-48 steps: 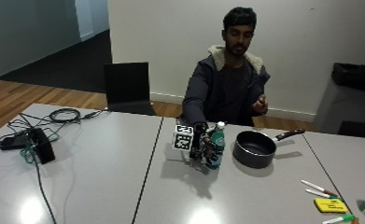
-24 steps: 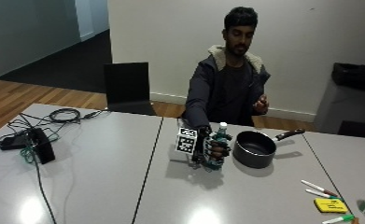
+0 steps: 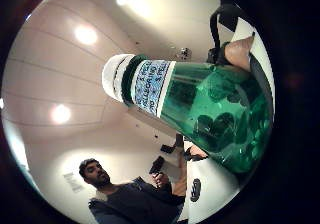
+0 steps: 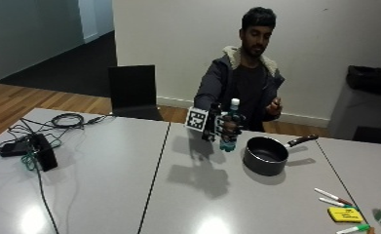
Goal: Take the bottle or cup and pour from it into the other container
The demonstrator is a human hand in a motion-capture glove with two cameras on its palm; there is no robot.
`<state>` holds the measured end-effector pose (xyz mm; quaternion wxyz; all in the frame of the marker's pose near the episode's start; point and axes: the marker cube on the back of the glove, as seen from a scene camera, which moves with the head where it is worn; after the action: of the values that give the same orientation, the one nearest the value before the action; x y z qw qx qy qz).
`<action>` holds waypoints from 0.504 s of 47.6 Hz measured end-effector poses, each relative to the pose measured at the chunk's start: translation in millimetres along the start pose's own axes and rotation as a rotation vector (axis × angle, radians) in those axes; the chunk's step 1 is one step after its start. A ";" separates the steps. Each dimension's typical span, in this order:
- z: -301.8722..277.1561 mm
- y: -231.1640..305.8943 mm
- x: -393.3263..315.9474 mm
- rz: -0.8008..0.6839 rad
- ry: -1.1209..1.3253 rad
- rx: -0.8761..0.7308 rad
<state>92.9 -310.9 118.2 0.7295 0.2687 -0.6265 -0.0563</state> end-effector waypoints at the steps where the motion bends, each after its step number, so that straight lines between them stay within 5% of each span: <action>1: -0.7 -6.1 -10.2 0.014 0.030 0.004; 7: -2.0 -7.9 -59.3 0.113 0.242 -0.129; 13: 19.6 -7.4 -89.1 0.187 0.513 -0.080; 24: 64.1 -0.8 -103.0 -0.128 0.898 -0.284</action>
<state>11.1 -289.1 31.3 0.9527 0.2024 -0.2173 -0.0644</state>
